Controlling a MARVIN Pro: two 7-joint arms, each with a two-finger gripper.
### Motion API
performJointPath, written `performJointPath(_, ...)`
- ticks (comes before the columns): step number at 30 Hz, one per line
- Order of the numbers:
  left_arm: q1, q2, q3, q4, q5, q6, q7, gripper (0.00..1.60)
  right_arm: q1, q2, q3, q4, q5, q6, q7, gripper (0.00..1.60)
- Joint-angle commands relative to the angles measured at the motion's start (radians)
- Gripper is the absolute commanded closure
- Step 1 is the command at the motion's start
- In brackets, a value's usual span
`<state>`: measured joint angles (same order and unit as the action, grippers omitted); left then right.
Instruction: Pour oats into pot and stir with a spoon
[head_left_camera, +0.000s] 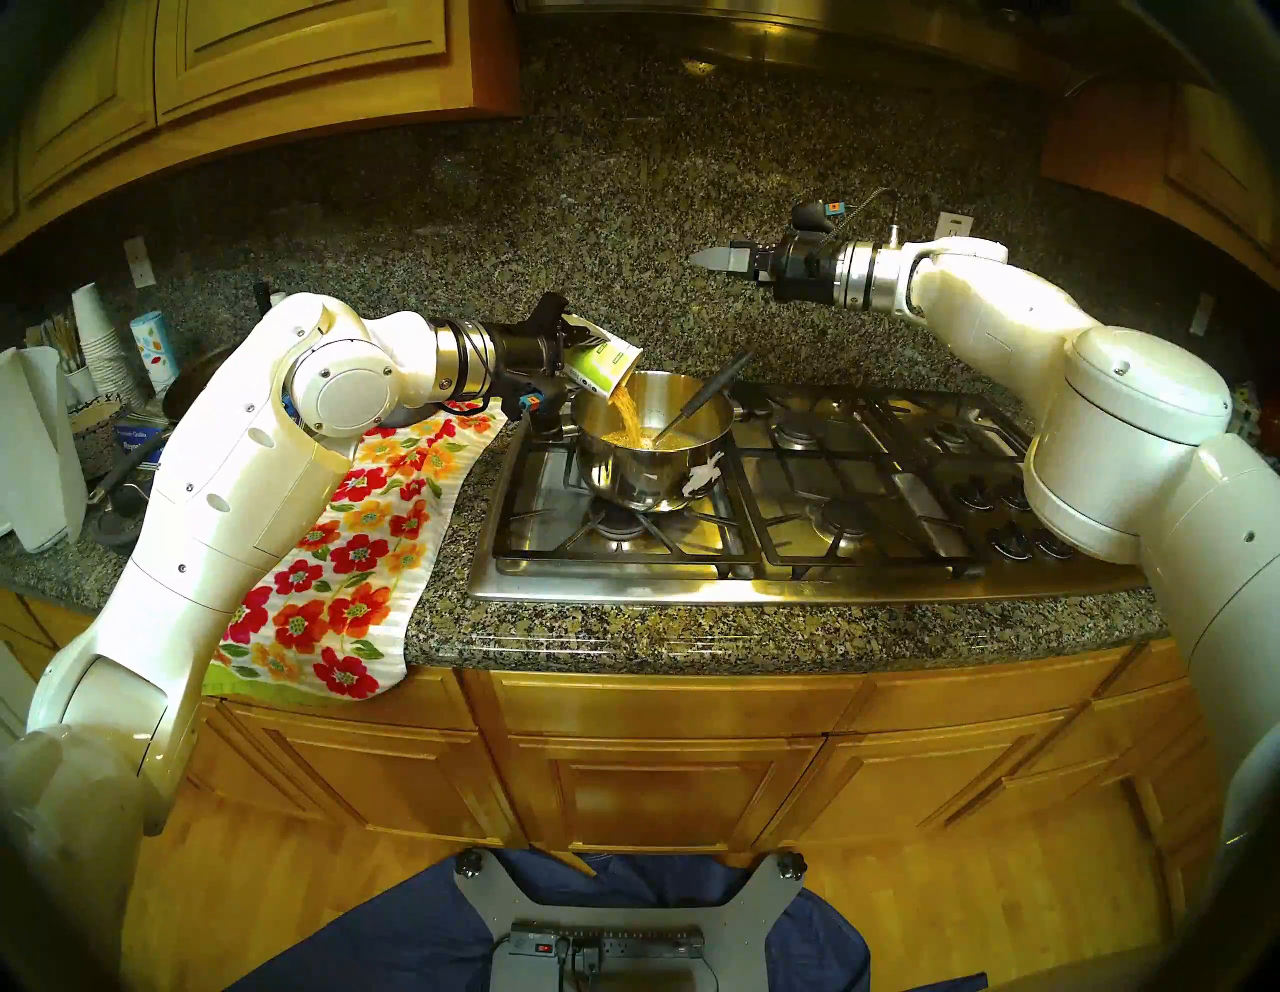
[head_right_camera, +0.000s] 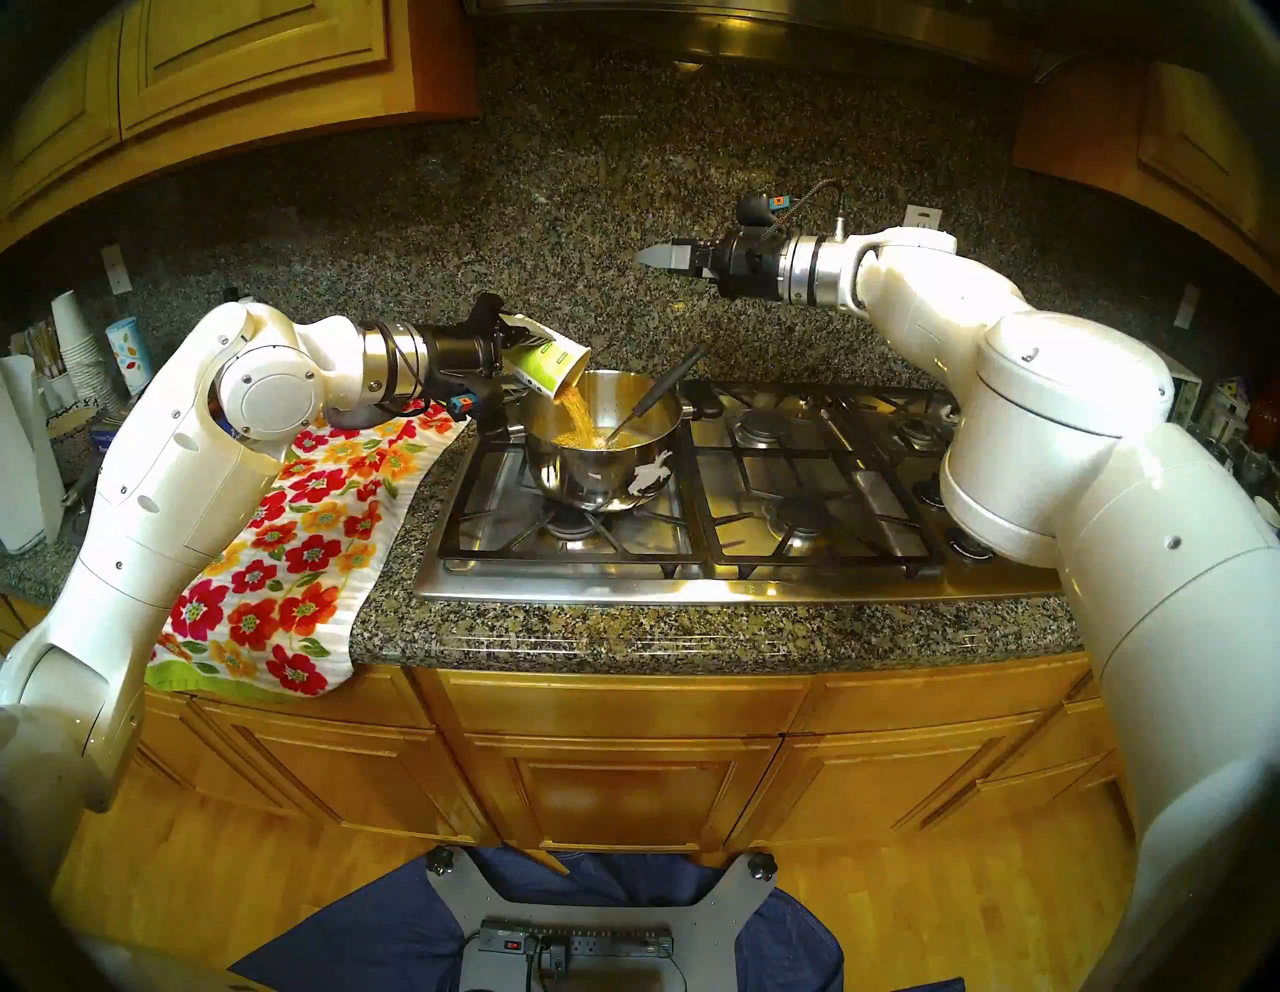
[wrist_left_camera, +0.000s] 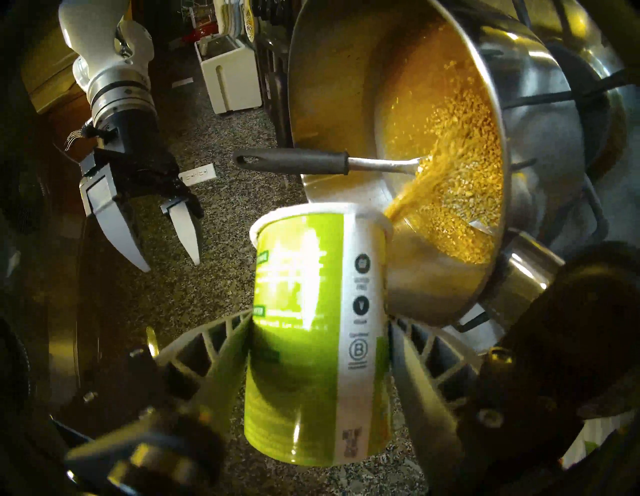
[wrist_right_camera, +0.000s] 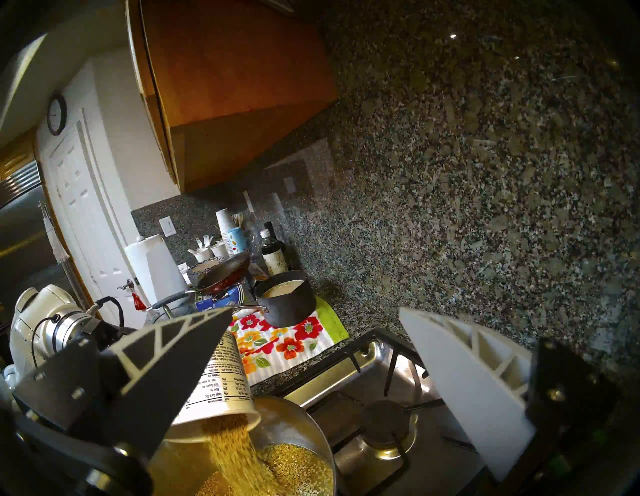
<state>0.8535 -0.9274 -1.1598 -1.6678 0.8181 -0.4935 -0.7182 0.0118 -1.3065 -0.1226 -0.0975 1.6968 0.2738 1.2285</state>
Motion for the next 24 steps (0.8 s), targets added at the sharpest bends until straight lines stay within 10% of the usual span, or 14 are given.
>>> performJointPath(1,-0.057,0.010,-0.021,-0.032,0.041,-0.024,0.029,0.83,0.044,0.001,0.010,-0.003,0.008,0.002,0.000,0.00)
performJointPath(24,-0.016,0.012,-0.009,-0.065,0.273,-0.066,0.182,0.84,0.045,0.001,0.010,-0.003,0.008,0.002,0.000,0.00)
